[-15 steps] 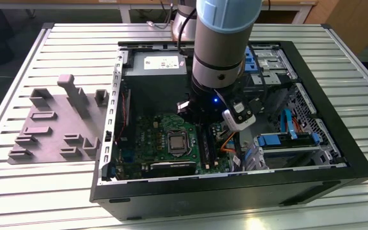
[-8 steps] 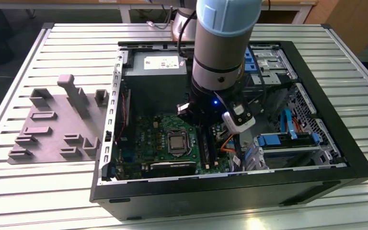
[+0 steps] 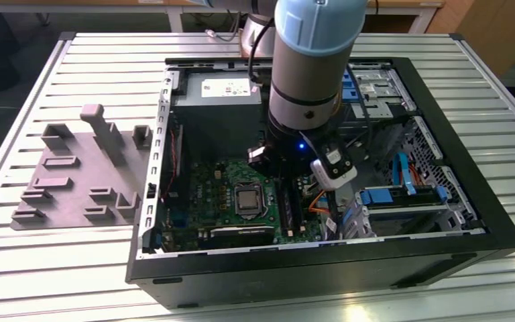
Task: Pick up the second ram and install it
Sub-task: 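Insert the second ram into the second slot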
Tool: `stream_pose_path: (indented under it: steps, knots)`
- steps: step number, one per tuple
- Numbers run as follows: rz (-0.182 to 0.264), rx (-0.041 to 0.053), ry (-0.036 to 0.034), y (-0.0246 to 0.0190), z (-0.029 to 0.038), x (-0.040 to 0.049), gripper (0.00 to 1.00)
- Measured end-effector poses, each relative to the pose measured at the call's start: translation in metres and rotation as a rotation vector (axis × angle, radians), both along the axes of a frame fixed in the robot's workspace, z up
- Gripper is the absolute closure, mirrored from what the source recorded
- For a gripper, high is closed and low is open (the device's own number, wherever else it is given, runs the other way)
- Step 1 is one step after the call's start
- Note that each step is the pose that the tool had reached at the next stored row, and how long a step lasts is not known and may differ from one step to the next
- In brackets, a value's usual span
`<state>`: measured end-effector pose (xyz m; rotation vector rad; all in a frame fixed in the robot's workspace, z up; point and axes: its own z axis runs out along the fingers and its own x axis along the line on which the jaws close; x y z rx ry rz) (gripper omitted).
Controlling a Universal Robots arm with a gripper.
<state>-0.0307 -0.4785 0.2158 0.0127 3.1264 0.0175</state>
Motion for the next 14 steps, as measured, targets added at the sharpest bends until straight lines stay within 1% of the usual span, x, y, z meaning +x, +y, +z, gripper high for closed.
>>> stream_pose_path:
  steps: [6,14]
  knots:
    - [0.000,-0.0001,0.0011,-0.0001,-0.0020,0.0000,0.86]
    - [-0.004,0.0000,0.0012,0.0000,-0.0022,0.0000,0.86]
